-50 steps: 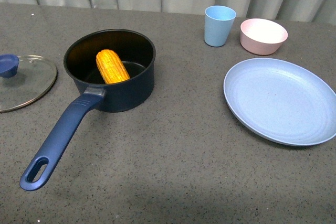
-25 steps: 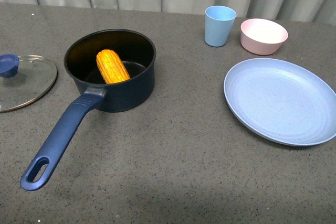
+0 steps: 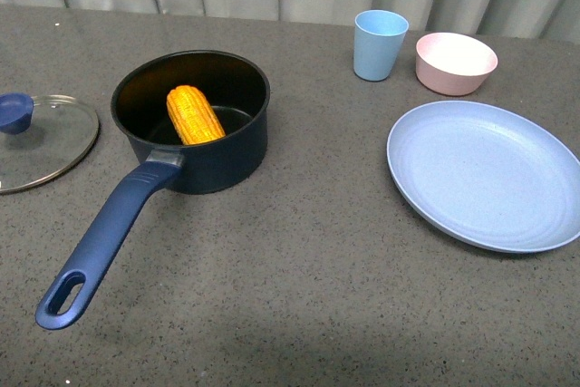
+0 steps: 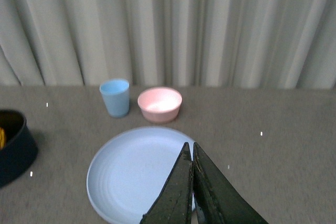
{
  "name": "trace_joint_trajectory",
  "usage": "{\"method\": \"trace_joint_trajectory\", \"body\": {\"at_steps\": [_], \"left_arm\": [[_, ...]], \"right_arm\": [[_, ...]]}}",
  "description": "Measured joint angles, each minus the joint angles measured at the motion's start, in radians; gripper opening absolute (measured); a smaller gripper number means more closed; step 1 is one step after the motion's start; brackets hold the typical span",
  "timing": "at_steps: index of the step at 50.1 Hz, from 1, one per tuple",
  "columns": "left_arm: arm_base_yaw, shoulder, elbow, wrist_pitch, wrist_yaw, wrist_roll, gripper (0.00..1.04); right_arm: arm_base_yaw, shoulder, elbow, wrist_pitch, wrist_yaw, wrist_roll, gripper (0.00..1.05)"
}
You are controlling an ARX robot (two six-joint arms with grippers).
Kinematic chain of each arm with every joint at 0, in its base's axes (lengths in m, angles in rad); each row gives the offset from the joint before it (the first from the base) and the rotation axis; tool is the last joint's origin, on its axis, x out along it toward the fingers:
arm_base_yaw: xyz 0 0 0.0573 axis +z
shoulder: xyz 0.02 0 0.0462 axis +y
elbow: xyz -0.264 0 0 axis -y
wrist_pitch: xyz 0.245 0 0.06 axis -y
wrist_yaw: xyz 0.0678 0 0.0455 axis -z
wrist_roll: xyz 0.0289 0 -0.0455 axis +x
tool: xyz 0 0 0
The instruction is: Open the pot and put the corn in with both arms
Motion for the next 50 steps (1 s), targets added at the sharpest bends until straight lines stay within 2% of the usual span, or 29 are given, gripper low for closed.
{"method": "trace_joint_trajectory", "body": {"at_steps": [3,18,20,34,44,50], "left_arm": [[0.0,0.0,0.0,0.0,0.0,0.0,0.98],[0.0,0.0,0.0,0.0,0.0,0.0,0.98],[0.0,0.0,0.0,0.0,0.0,0.0,0.98],[0.0,0.0,0.0,0.0,0.0,0.0,0.98],[0.0,0.0,0.0,0.0,0.0,0.0,0.98],[0.0,0.0,0.0,0.0,0.0,0.0,0.98]], "right_arm": [[0.0,-0.051,0.0,-0.047,-0.001,0.0,0.01],[0.0,-0.077,0.0,-0.053,-0.001,0.0,0.01],[0.0,-0.078,0.0,-0.053,-0.001,-0.001,0.05],[0.0,-0.078,0.0,-0.053,-0.001,-0.001,0.49],[0.0,-0.078,0.0,-0.053,-0.001,-0.001,0.95],[0.0,-0.078,0.0,-0.053,-0.001,-0.001,0.95]]}}
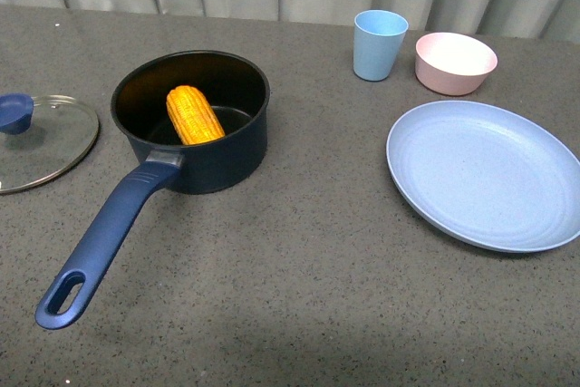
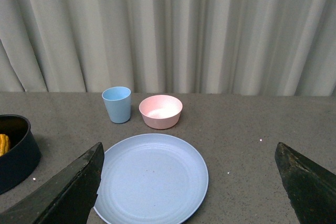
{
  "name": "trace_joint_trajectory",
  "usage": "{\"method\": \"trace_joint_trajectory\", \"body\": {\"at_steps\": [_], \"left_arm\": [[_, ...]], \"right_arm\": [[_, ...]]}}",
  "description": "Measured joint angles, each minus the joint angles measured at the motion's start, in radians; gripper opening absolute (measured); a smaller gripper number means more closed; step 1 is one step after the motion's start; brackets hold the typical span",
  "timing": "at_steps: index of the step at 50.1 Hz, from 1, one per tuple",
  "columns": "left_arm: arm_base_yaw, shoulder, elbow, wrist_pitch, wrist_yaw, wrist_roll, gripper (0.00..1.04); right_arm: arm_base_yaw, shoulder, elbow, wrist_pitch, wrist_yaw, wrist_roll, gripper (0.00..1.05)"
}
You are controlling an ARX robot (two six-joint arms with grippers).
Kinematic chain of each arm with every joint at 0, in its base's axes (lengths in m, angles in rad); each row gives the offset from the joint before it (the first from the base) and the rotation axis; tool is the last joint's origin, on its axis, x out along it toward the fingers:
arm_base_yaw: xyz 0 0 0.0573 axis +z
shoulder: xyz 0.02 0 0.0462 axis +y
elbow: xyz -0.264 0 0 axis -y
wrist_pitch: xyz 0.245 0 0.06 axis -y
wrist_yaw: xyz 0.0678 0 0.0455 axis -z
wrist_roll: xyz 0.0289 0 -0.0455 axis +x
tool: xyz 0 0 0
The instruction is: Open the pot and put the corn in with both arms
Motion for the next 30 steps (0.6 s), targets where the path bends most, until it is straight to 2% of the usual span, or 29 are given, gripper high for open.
{"method": "trace_joint_trajectory", "body": {"at_steps": [30], "left_arm": [[0.0,0.0,0.0,0.0,0.0,0.0,0.98]], "right_arm": [[0.0,0.0,0.0,0.0,0.0,0.0,0.95]]}}
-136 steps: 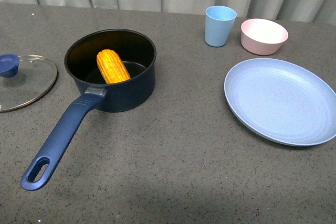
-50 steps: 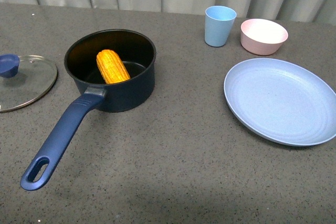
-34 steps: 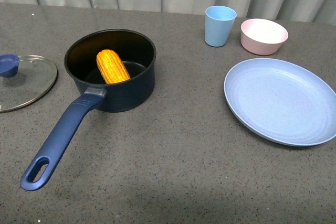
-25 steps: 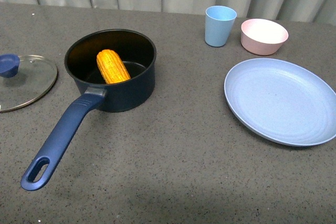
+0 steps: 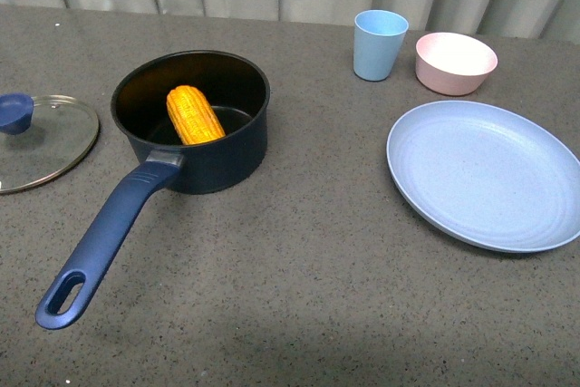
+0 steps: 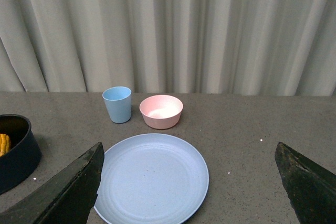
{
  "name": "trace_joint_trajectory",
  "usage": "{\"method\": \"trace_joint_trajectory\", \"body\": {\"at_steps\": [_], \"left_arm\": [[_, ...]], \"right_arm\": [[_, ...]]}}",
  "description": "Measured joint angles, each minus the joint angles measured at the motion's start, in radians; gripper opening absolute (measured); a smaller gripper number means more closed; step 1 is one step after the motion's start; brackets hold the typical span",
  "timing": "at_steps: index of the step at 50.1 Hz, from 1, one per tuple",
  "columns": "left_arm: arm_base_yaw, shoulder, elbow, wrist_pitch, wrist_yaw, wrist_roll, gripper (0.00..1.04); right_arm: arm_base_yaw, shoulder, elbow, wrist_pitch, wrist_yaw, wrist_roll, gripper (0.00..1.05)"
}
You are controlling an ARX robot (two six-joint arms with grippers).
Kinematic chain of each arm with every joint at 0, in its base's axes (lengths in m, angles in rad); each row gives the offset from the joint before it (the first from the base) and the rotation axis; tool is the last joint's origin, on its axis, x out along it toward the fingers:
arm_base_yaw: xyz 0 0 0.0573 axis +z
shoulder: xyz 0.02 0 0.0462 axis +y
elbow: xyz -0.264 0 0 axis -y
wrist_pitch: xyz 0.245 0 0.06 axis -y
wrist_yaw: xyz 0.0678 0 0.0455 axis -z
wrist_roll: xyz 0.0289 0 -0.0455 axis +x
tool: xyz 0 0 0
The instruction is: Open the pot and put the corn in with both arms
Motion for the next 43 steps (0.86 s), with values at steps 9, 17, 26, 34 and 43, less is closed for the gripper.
{"method": "trace_joint_trajectory", "body": {"at_steps": [9,17,26,34,43], "left_arm": [[0.0,0.0,0.0,0.0,0.0,0.0,0.98],[0.0,0.0,0.0,0.0,0.0,0.0,0.98],[0.0,0.0,0.0,0.0,0.0,0.0,0.98],[0.0,0.0,0.0,0.0,0.0,0.0,0.98],[0.0,0.0,0.0,0.0,0.0,0.0,0.98]], "right_arm": [[0.0,0.0,0.0,0.0,0.0,0.0,0.95],[0.0,0.0,0.0,0.0,0.0,0.0,0.95],[0.0,0.0,0.0,0.0,0.0,0.0,0.95],[0.0,0.0,0.0,0.0,0.0,0.0,0.95],[0.0,0.0,0.0,0.0,0.0,0.0,0.95]]}}
